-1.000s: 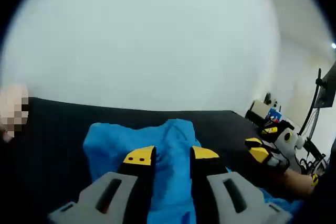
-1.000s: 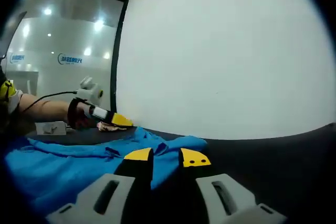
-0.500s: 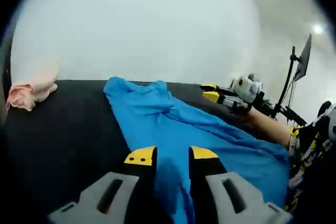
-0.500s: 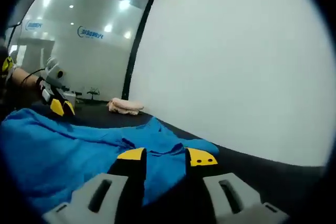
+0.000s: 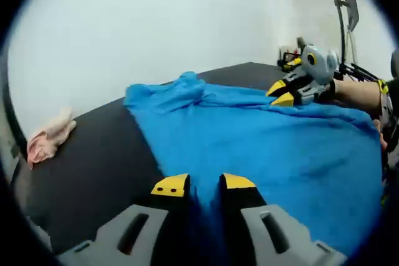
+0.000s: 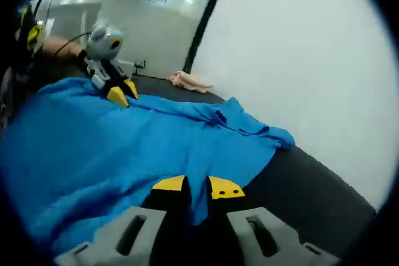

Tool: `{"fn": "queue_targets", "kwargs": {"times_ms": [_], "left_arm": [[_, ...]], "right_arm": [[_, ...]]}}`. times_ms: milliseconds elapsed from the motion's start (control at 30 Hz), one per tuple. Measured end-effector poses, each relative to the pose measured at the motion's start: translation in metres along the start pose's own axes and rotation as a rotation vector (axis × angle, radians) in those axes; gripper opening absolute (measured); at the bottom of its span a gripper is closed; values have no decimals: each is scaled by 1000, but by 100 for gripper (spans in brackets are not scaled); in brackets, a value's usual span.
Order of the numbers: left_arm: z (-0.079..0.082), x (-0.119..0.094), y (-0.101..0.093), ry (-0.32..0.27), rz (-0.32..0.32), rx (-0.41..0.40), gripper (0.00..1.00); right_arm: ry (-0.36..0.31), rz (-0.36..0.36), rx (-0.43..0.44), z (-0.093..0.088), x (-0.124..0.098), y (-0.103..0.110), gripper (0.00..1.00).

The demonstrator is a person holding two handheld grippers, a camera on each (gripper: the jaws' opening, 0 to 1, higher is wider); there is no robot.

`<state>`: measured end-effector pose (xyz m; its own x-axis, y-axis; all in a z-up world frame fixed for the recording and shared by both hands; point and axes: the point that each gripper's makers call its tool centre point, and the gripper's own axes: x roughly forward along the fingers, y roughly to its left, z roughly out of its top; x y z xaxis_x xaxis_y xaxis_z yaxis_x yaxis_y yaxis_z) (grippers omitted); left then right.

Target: Spread out the cloth and fold it

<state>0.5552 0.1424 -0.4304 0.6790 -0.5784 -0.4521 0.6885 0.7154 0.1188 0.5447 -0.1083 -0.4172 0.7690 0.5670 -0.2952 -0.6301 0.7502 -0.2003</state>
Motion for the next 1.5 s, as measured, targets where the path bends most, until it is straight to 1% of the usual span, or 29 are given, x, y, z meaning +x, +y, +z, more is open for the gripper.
{"fn": "queue_targets", "kwargs": {"times_ms": [33,67,133,167,200,233,267,300,333,367,400,433,467,533,600,633,667,733,800,867,900,1000,1067,1167,1233,1300,1367,1433,1500], "left_arm": [[-3,-4,7,0,18,-33,18],[-3,-9,15,-27,25,-82,18],[-8,-17,17,-30,12,-203,18],[-14,-26,15,-17,-6,-256,18],[-16,-31,16,-20,-15,-283,18],[-20,-41,13,-26,-35,-290,18],[-21,-49,8,-37,-67,-273,18],[-22,-64,-3,-68,-136,-247,18],[-23,-77,-14,-92,-189,-223,18],[-30,-96,-29,-98,-257,-157,18],[-33,-102,-32,-98,-264,-139,18],[-44,-118,-38,-84,-273,-76,19],[-52,-129,-42,-70,-287,-24,19],[-71,-148,-43,-47,-298,9,19],[-85,-164,-33,-57,-261,77,19],[-83,-168,-31,-88,-252,61,19],[-88,-171,-28,-83,-243,41,19],[-91,-175,-27,-93,-241,24,18],[-91,-176,-35,-108,-255,56,14],[-91,-176,-39,-103,-261,58,13],[-91,-178,-40,-98,-260,72,13],[-92,-180,-45,-95,-260,106,13],[-93,-185,-52,-88,-271,114,12],[-100,-201,-58,-83,-302,150,13],[-102,-205,-61,-93,-301,141,14],[-104,-207,-60,-112,-295,106,15],[-104,-209,-56,-124,-280,113,19],[-104,-210,-55,-124,-285,113,20],[-104,-208,-57,-122,-293,103,20]], "right_arm": [[2,0,0,-1,-2,-3,11],[0,2,-14,-2,-6,-5,12],[-15,19,15,-1,-16,-1,13],[-36,50,24,4,-22,4,16],[-71,73,29,11,-30,9,19],[-128,126,17,22,-45,20,22],[-159,157,1,27,-57,27,25],[-179,198,-65,28,-78,39,25],[-171,219,-119,23,-91,46,25],[-136,242,-201,10,-112,56,25],[-104,258,-239,-1,-126,61,25],[-69,283,-256,-16,-146,71,25],[-54,304,-239,-25,-159,76,25],[-29,332,-202,-42,-183,83,25],[-13,314,-227,-54,-208,83,25],[-10,310,-234,-56,-215,83,25],[-13,308,-252,-55,-221,86,25],[-38,324,-269,-51,-225,94,26],[-49,381,-295,-49,-222,113,28],[-78,410,-327,-38,-212,136,26],[-88,416,-334,-35,-211,140,26],[-69,426,-435,-34,-200,157,25],[-73,414,-410,-31,-203,154,24],[-77,415,-376,-36,-219,151,26],[-67,406,-376,-42,-229,150,26],[-66,405,-342,-45,-236,147,27],[-65,390,-334,-44,-238,143,29],[-69,387,-335,-41,-239,140,31],[-100,416,-317,-36,-236,147,35]]}}
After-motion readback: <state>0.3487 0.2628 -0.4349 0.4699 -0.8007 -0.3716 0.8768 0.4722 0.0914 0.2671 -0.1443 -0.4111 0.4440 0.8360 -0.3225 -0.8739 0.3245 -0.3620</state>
